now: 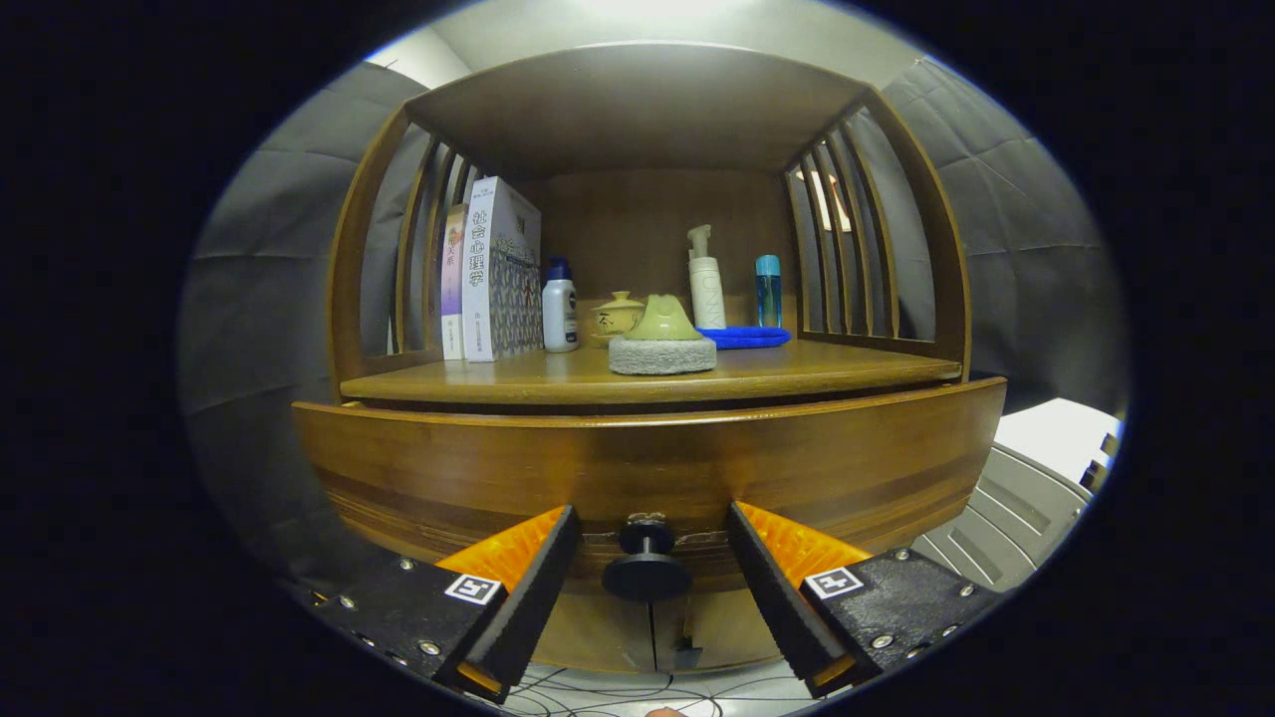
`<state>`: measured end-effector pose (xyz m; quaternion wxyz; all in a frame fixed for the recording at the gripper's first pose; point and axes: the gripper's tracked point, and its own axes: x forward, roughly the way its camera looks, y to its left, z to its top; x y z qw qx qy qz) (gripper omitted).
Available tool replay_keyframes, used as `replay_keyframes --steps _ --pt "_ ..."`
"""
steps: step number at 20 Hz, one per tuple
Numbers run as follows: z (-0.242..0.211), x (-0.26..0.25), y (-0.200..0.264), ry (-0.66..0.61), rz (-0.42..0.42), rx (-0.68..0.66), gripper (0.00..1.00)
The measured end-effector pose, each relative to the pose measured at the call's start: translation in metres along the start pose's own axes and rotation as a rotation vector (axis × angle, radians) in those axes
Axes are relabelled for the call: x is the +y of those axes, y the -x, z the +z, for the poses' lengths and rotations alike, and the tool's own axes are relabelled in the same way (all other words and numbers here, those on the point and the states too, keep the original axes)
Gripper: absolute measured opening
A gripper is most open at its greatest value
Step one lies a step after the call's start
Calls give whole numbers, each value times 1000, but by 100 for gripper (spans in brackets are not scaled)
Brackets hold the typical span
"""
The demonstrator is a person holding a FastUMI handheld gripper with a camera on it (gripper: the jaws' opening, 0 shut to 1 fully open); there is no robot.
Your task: Pull open the drawer, take out the items inside it, and place them on the countertop above the cabinet.
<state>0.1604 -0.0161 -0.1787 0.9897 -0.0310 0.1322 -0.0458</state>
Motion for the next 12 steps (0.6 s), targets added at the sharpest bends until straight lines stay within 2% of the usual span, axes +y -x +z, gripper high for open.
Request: replay_keyframes --steps 12 --pt "5 1 -28 0 -4 -1 95"
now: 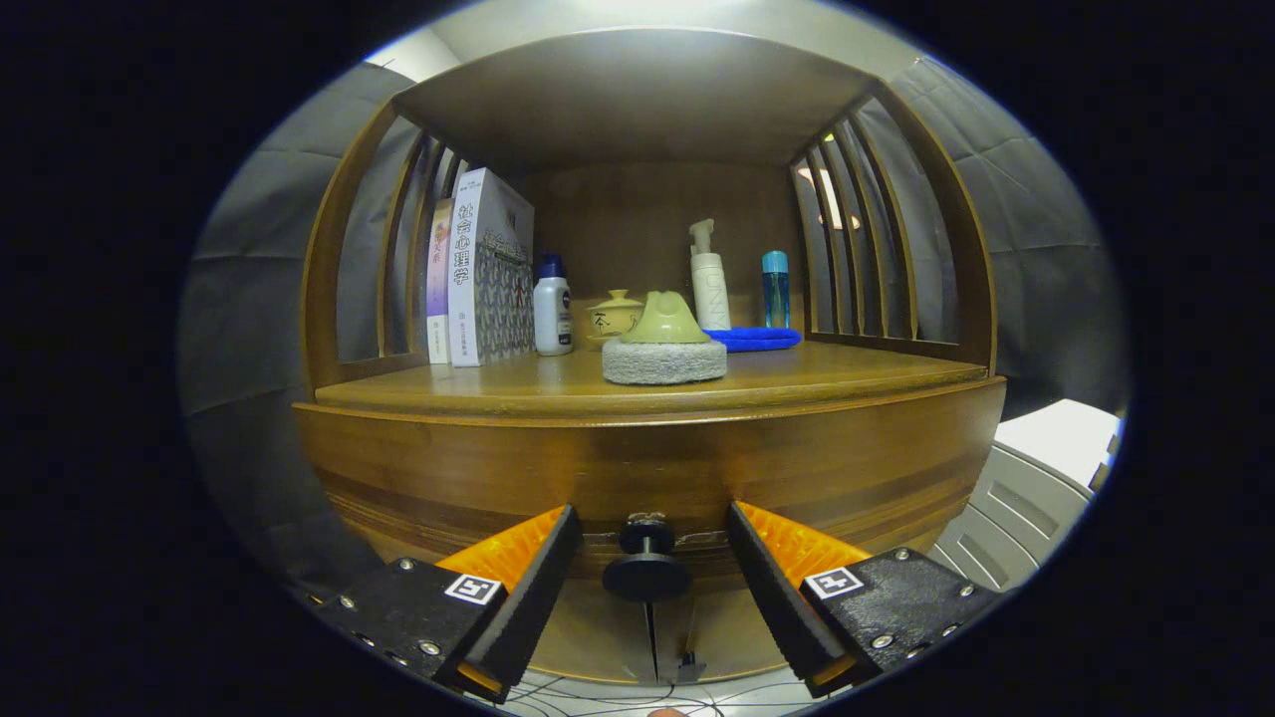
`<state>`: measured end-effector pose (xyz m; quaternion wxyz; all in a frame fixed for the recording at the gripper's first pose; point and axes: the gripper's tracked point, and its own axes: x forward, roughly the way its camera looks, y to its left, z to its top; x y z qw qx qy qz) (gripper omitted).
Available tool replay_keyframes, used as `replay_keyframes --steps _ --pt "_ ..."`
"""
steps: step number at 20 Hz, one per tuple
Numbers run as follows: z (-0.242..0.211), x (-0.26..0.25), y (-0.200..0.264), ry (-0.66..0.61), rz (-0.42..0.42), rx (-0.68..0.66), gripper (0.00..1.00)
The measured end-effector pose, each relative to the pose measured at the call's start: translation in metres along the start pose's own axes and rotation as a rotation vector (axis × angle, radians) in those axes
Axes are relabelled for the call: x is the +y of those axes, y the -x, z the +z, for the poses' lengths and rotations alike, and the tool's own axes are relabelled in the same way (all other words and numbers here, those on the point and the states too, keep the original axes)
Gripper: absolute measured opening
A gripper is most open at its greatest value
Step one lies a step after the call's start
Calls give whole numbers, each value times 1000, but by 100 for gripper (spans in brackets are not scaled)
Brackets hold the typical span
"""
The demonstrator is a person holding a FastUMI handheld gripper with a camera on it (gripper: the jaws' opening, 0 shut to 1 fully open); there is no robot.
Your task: Pull open the drawer, take out the items inside it, and place them on the countertop above the cabinet.
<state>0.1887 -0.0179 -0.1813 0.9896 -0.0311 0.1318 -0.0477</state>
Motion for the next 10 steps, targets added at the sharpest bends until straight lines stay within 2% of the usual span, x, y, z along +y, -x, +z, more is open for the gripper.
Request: replay_keyframes --steps 10 --pt "0 2 -6 -1 -18 -16 95"
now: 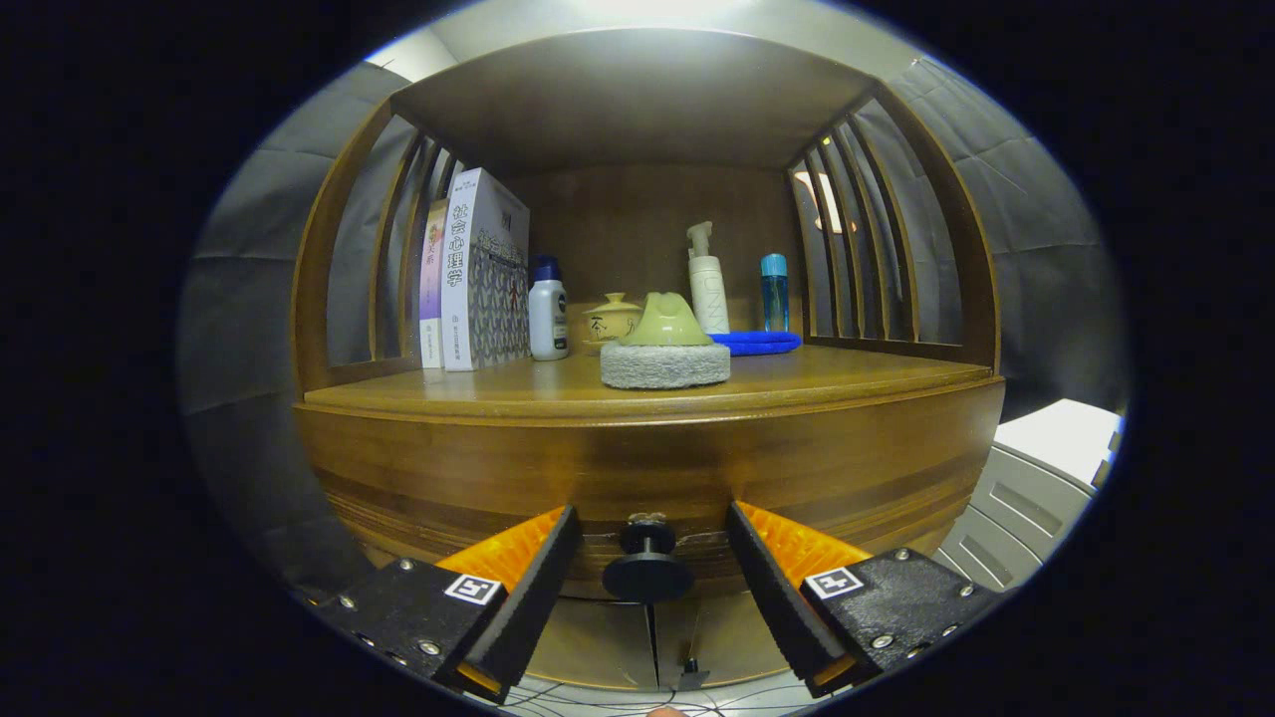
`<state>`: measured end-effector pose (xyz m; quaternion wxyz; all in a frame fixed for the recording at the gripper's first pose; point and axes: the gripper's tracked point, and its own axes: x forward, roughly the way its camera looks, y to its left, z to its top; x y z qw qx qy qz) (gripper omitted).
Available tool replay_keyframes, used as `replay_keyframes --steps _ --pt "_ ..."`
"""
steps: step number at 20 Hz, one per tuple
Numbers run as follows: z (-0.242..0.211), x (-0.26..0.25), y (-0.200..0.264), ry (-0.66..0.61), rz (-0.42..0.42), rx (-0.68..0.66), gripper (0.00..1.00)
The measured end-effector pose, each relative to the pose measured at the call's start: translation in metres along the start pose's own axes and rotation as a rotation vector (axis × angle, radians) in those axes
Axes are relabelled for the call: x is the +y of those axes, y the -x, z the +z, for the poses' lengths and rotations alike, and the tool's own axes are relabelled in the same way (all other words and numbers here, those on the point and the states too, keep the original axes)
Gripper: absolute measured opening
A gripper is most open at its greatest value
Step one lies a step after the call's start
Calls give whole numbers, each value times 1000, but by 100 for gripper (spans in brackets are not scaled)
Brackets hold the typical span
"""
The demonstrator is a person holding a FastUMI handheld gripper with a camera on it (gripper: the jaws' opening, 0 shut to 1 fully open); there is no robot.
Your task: Pull open the drawer, take out the items inside it, and place them on the countertop above the cabinet.
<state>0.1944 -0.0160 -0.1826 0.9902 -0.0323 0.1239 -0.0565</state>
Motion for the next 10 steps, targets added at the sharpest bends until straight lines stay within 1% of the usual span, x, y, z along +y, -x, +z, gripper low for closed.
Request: replay_keyframes --steps 3,6,10 --pt "1 -5 2 -1 0 21 94" --pt "11 -10 20 -56 0 36 94" --pt "42 -17 52 2 8 -26 94"
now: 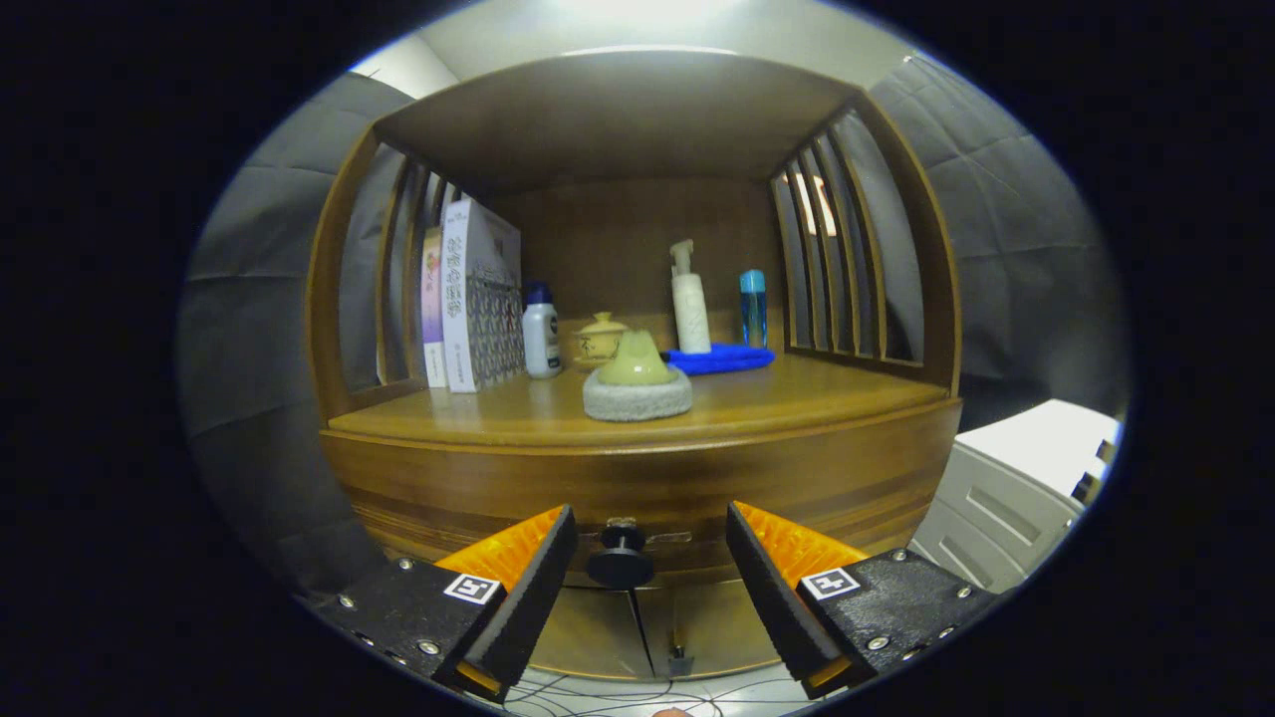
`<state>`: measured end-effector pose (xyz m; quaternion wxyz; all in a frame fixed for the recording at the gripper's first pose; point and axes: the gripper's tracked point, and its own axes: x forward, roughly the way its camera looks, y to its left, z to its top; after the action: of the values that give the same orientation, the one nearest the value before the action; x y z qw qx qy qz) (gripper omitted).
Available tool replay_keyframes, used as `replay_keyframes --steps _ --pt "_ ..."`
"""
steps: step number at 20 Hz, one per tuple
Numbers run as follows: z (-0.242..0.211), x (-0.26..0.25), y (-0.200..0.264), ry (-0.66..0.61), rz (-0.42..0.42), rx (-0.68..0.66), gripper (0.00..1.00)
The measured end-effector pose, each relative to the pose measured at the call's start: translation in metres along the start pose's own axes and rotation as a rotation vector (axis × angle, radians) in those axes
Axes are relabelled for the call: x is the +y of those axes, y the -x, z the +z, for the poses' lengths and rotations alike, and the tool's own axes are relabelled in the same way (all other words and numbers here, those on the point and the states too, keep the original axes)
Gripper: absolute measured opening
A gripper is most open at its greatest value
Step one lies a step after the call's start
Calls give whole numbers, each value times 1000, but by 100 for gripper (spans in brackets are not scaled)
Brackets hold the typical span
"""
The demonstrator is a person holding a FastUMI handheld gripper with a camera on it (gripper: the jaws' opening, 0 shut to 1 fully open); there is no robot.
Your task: Pull open the drawer, take out the items inside it, and place them on the countertop above the cabinet.
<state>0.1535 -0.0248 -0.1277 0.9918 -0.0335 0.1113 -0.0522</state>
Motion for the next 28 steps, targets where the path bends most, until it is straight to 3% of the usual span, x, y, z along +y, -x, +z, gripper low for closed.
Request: replay_keyframes --steps 14,28 --pt "115 -22 128 -47 35 -173 94" --pt "120 -32 217 -53 62 -195 94"
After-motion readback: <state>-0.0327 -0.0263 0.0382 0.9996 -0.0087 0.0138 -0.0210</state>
